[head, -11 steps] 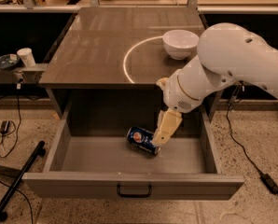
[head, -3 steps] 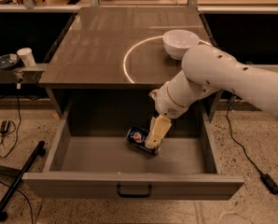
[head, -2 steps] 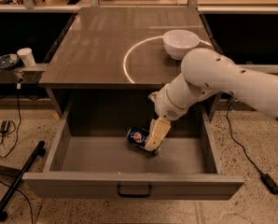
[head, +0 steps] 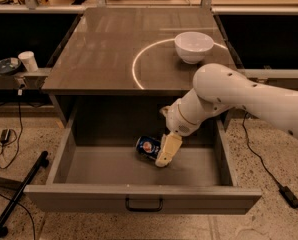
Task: Pick pepsi can from top drawer and place on counter
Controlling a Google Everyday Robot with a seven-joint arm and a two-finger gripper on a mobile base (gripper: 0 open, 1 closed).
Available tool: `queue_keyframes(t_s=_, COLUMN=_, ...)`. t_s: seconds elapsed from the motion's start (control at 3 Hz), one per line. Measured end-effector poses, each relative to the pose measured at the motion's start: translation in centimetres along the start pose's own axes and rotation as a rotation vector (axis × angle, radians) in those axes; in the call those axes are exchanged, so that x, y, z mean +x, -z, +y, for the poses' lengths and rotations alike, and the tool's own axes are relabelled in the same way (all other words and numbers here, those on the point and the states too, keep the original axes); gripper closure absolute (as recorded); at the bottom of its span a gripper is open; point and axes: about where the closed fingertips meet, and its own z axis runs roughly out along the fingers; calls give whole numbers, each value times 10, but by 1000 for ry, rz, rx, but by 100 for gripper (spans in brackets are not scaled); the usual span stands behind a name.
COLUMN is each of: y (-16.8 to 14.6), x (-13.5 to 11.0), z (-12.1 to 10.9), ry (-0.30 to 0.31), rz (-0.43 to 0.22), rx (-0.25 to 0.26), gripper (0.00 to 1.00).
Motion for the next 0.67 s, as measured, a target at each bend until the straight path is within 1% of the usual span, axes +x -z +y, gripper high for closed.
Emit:
queue_keyframes(t_s=0.33, y=-7, x=0, z=5, ry=10, rz=-10, rx=1, gripper=0)
queue_keyframes(t_s=0.67, y=-25, x=5, z=13, ry=7, rz=-22, rx=-6, gripper=0)
